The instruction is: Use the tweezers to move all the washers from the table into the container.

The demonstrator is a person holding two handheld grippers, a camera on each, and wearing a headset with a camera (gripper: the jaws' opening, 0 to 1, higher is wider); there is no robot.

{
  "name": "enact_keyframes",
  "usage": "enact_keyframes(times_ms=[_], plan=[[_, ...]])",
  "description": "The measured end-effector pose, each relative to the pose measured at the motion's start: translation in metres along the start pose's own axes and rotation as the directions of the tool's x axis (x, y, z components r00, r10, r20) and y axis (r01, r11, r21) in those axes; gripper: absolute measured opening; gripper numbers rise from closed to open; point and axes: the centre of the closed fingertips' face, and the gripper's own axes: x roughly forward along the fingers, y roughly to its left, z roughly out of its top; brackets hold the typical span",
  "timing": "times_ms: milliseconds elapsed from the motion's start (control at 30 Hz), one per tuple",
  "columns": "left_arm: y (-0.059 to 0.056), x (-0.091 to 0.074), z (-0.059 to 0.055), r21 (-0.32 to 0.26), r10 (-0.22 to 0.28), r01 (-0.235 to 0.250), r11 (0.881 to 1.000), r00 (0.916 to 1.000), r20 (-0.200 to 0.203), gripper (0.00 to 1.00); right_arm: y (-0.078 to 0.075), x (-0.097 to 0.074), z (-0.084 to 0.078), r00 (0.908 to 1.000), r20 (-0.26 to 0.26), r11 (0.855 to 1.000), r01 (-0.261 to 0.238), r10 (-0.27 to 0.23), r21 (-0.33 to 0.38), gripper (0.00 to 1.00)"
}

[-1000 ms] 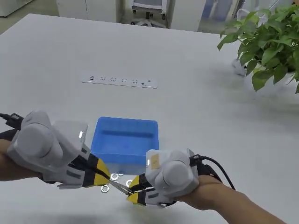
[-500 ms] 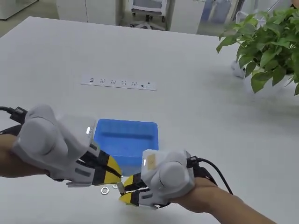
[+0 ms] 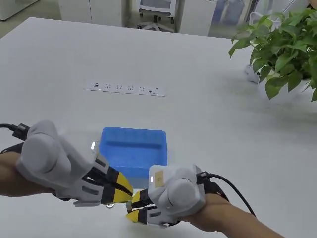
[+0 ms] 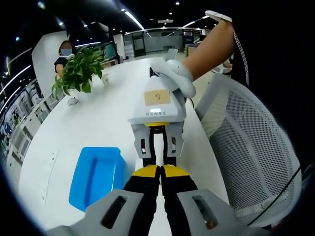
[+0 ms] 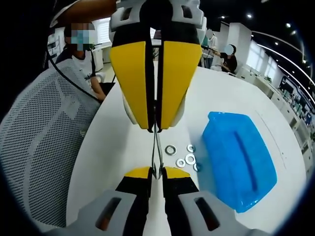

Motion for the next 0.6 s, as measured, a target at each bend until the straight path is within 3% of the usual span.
enact_keyframes(times_ms=[200, 600], plan=[[0.002, 0.0, 0.001, 0.004, 0.001, -0.001, 1.0, 0.9999, 0.01, 0.05, -0.002, -0.001, 0.0, 1.0, 0.005, 1.0, 0.005, -0.005, 0.002, 0.1], [0.017, -0.002, 0.008, 0.018, 0.011, -0.012, 1.0, 0.9995, 0.031, 0.05, -0.018, -0.008, 0.004, 0.9982, 0.03, 0.999, 0.051, -0.051, 0.012, 0.1]])
